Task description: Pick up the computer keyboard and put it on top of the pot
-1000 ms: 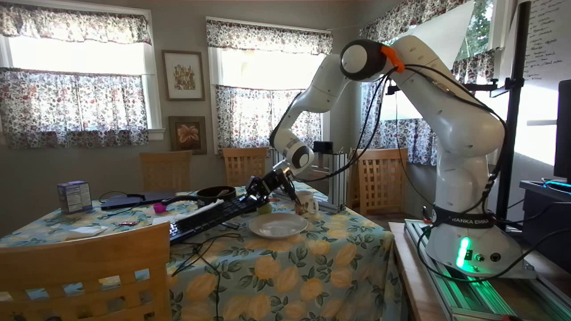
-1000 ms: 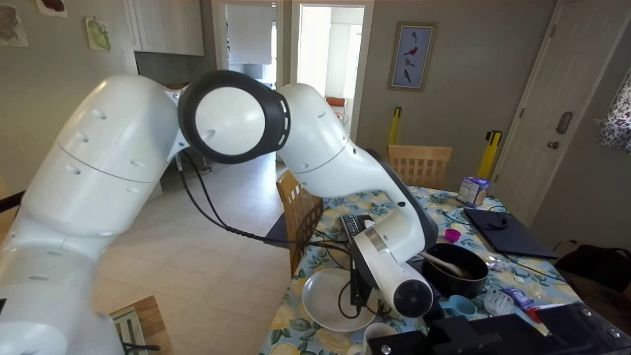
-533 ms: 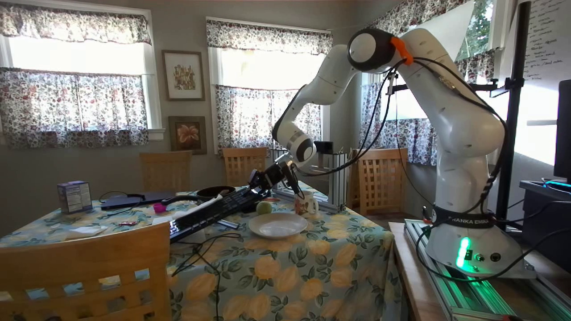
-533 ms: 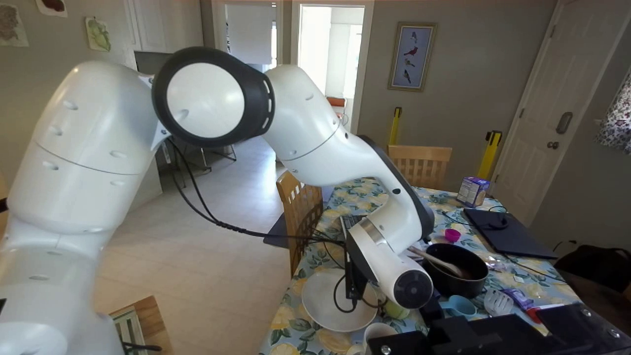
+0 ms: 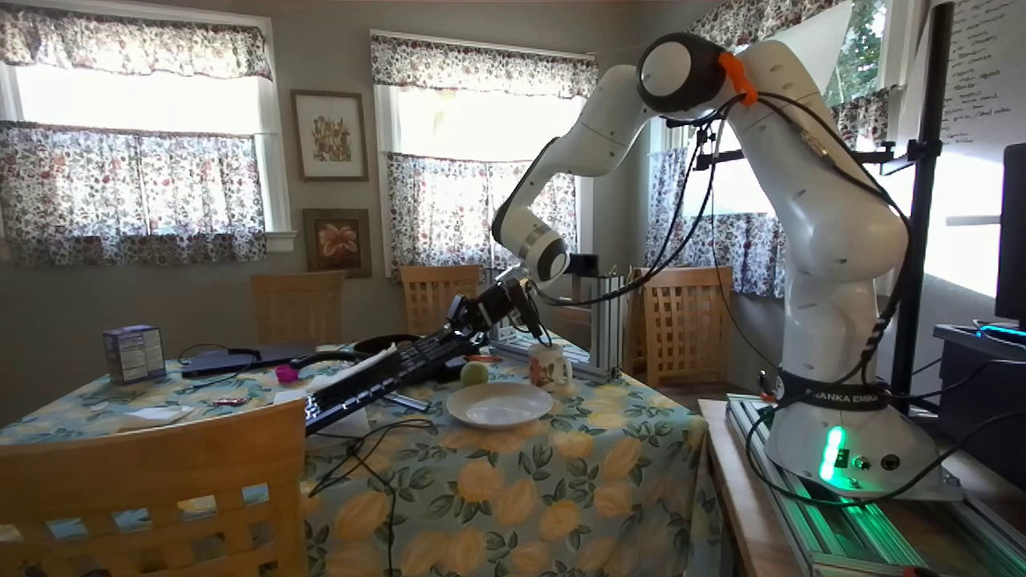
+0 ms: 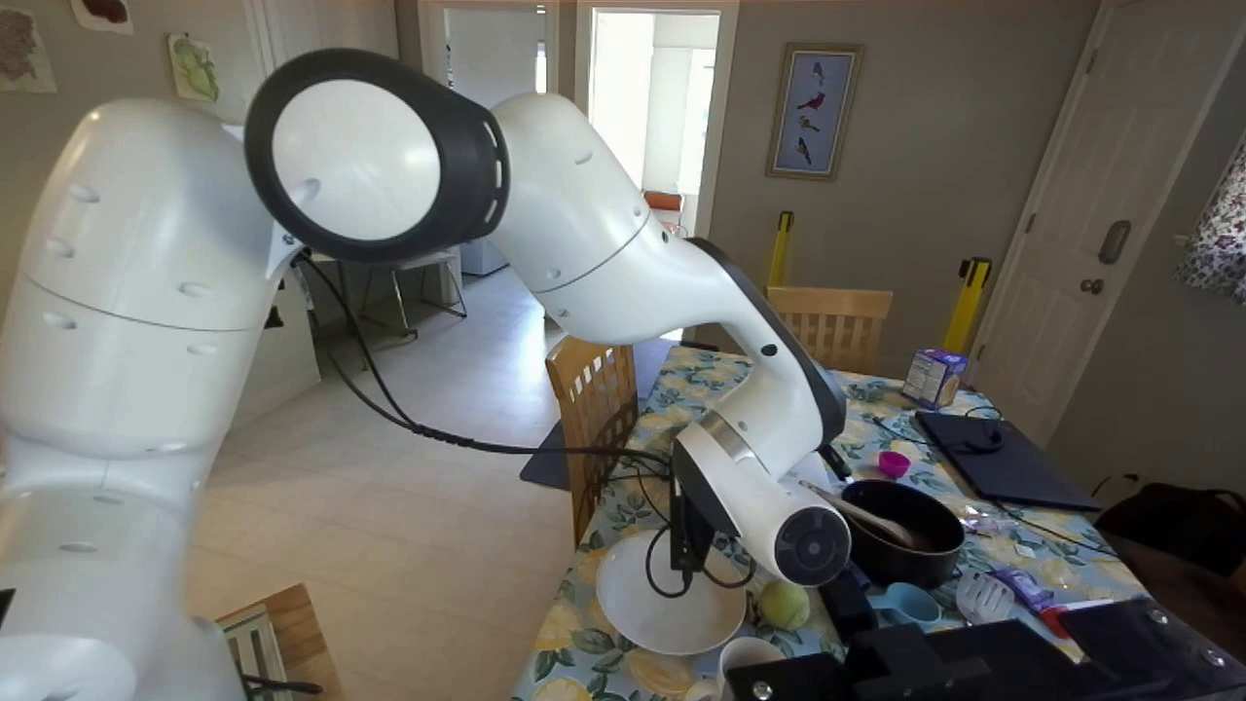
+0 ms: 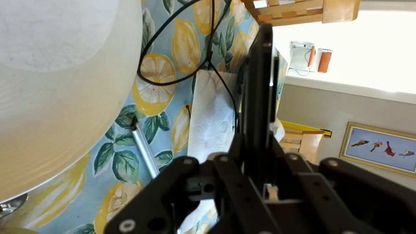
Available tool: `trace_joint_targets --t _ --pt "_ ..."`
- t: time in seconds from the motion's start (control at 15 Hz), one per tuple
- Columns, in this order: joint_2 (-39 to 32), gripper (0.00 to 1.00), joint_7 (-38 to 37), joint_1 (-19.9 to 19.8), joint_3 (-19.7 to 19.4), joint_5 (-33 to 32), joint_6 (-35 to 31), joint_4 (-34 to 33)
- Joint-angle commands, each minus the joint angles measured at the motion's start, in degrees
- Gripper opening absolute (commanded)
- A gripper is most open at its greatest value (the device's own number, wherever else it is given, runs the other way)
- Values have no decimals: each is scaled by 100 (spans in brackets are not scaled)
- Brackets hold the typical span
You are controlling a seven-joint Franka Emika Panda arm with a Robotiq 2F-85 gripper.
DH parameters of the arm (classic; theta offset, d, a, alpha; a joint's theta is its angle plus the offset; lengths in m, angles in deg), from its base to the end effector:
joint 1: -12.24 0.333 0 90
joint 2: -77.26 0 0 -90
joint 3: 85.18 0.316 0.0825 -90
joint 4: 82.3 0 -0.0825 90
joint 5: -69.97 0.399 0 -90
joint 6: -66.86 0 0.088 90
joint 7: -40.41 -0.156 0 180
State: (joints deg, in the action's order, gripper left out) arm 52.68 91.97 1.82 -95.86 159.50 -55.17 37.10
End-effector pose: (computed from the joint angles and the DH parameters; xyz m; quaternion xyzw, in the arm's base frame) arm 0.5895 -0.1373 0.1820 -0.8209 0.2713 -0.1939 0.4635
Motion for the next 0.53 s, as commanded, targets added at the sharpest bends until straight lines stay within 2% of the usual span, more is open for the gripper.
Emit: trace_joint_targets --t 0.0,0.47 --pt "565 5 -627 20 -16 -402 214 322" --pt "1090 5 -1198 -201 -69 -348 1094 430"
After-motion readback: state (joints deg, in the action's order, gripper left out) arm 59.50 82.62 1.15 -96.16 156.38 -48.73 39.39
